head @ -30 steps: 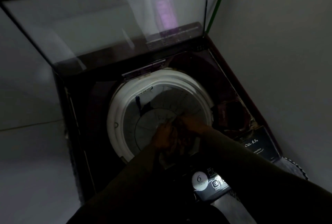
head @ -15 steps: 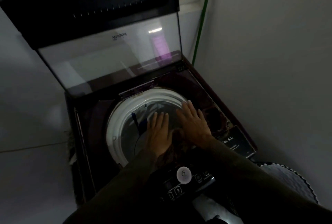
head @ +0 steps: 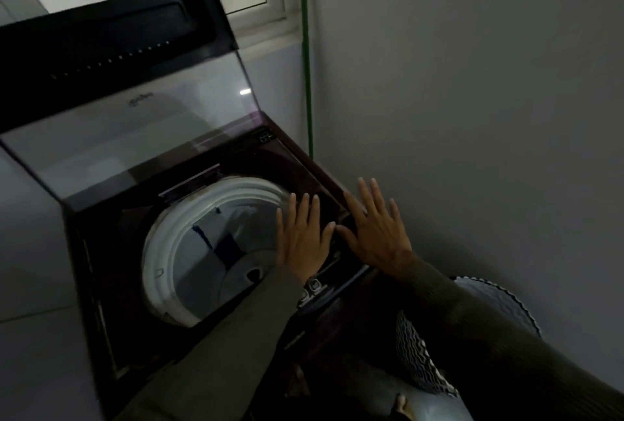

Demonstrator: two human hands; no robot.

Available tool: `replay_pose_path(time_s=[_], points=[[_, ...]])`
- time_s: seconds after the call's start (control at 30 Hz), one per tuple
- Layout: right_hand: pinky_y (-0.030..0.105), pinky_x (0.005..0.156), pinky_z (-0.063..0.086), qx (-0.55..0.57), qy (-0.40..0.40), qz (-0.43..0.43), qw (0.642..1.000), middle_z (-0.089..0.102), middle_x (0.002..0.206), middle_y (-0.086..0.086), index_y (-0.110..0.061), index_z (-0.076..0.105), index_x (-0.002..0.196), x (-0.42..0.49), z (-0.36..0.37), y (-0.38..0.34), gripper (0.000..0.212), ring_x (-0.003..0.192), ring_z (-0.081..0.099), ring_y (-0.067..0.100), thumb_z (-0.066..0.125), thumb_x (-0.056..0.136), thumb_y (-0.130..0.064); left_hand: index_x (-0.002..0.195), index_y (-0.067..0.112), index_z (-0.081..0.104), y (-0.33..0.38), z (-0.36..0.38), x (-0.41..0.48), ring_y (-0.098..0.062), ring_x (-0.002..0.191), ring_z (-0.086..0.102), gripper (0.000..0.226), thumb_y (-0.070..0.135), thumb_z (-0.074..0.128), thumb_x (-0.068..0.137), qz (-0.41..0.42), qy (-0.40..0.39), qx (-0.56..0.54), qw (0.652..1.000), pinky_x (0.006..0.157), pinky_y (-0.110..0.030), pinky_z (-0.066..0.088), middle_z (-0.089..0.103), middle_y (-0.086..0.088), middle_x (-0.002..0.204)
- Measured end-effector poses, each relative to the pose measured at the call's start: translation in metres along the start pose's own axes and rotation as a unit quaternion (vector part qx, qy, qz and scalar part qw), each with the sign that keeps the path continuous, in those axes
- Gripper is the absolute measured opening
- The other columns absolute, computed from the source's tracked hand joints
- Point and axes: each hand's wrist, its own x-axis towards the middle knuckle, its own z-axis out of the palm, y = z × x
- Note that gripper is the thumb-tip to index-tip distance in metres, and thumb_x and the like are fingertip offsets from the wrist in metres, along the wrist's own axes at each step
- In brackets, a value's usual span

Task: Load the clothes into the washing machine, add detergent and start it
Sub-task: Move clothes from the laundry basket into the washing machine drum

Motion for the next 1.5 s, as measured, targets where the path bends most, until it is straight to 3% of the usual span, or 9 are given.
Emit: replay_pose_path(time_s=[0.27,0.43,0.67,0.87,1.03,1.27,1.4,1.5], points=[[0.058,0.119,0.009,0.039,-0.011,0.075,0.996,-0.017,0.163,0.005,-0.025,0.0,0.157,-0.079,0.016,0.094,0.075,0.145,-0.026,0.021,0.028,0.097,-0.06,0.156,0.016,0.011,0.115,0.031,-0.013,-0.026,0.151,-0.006,0.077,0.06,-0.002,0.094,0.097,0.002,0.051,0.994,0.122,-0.051,0.001,0.007,-0.006,0.164],[0.058,0.117,0.012,0.062,-0.04,0.111,0.991,-0.011,0.164,0.008,-0.021,0.005,0.156,-0.132,0.042,0.147,0.082,0.15,-0.015,0.028,0.008,0.087,-0.065,0.156,0.018,0.01,0.177,0.071,-0.025,-0.027,0.151,-0.006,0.077,0.059,-0.004,0.093,0.133,-0.046,0.073,0.987,0.122,-0.05,0.004,0.006,-0.007,0.164],[0.059,0.118,0.013,0.106,-0.111,0.18,0.972,-0.009,0.164,0.01,-0.021,0.005,0.157,-0.199,0.097,0.206,0.079,0.15,-0.012,0.029,0.038,0.096,-0.059,0.156,0.02,0.013,0.239,0.137,-0.049,-0.027,0.151,-0.005,0.064,0.054,0.015,0.101,0.17,-0.145,0.075,0.972,0.122,-0.05,0.005,0.008,-0.006,0.164],[0.058,0.119,0.012,0.143,-0.185,0.245,0.941,-0.01,0.164,0.007,-0.023,0.001,0.156,-0.239,0.148,0.229,0.08,0.15,-0.014,0.026,0.043,0.096,-0.055,0.154,0.019,0.021,0.265,0.196,-0.06,-0.027,0.151,0.004,0.082,0.059,-0.005,0.088,0.214,-0.217,0.059,0.951,0.121,-0.047,0.014,0.016,-0.006,0.163],[0.056,0.119,0.013,0.146,-0.242,0.29,0.914,-0.014,0.164,0.006,-0.024,-0.001,0.156,-0.249,0.209,0.252,0.076,0.149,-0.019,0.025,0.035,0.098,-0.056,0.154,0.018,0.022,0.273,0.259,-0.051,-0.025,0.151,0.004,0.078,0.059,0.0,0.091,0.223,-0.269,0.039,0.936,0.122,-0.041,0.015,0.018,-0.007,0.162],[0.054,0.119,0.015,0.174,-0.261,0.344,0.885,-0.02,0.162,0.005,-0.023,-0.008,0.155,-0.229,0.3,0.293,0.079,0.149,-0.021,0.025,0.041,0.098,-0.046,0.153,0.02,0.026,0.28,0.385,-0.01,-0.023,0.149,0.016,0.062,0.052,0.032,0.1,0.196,-0.285,-0.013,0.938,0.117,-0.034,0.028,0.025,-0.006,0.159],[0.053,0.121,0.009,0.2,-0.256,0.36,0.875,-0.023,0.161,0.0,-0.023,-0.011,0.155,-0.211,0.364,0.316,0.082,0.148,-0.023,0.023,0.044,0.098,-0.044,0.154,0.018,0.019,0.282,0.472,0.014,-0.027,0.146,0.024,0.068,0.053,0.036,0.099,0.148,-0.305,-0.017,0.94,0.117,-0.036,0.027,0.025,-0.011,0.159],[0.052,0.121,0.012,0.218,-0.245,0.38,0.865,-0.021,0.162,0.0,-0.022,-0.013,0.155,-0.201,0.409,0.327,0.085,0.148,-0.023,0.02,0.047,0.096,-0.035,0.156,0.016,0.006,0.282,0.527,0.029,-0.031,0.146,0.022,0.086,0.057,0.047,0.093,0.109,-0.321,-0.047,0.94,0.119,-0.041,0.023,0.017,-0.014,0.161]])
